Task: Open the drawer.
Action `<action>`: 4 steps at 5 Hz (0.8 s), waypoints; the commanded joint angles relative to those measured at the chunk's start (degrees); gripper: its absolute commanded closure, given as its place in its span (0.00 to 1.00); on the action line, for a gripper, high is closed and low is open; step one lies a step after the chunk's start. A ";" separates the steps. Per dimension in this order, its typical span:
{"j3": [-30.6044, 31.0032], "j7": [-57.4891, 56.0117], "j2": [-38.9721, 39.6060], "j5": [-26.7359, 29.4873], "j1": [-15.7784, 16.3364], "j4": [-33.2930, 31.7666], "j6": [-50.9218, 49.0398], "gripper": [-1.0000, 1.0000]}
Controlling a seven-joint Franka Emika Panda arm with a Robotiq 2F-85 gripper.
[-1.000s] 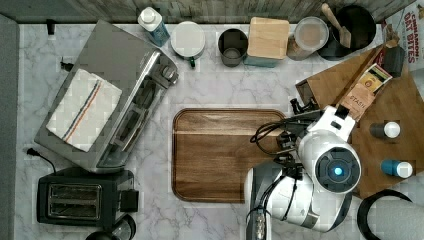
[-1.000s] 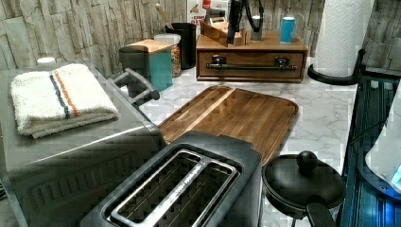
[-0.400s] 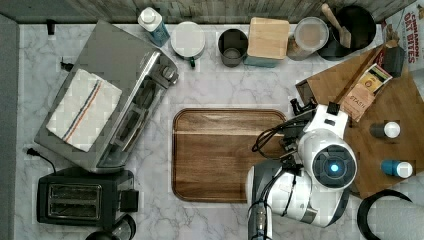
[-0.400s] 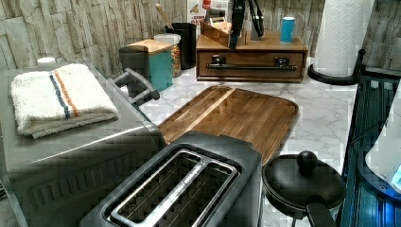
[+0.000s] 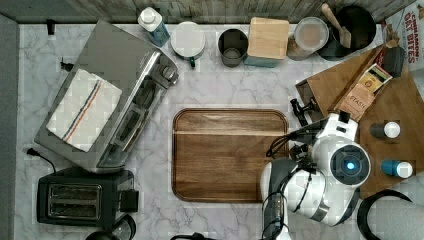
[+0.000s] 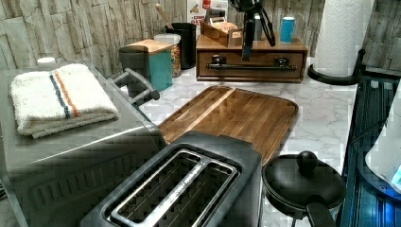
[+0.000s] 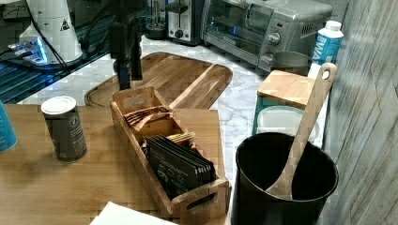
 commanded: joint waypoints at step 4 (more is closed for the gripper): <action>-2.50 -13.16 -1.19 15.15 -0.15 -7.01 10.65 0.00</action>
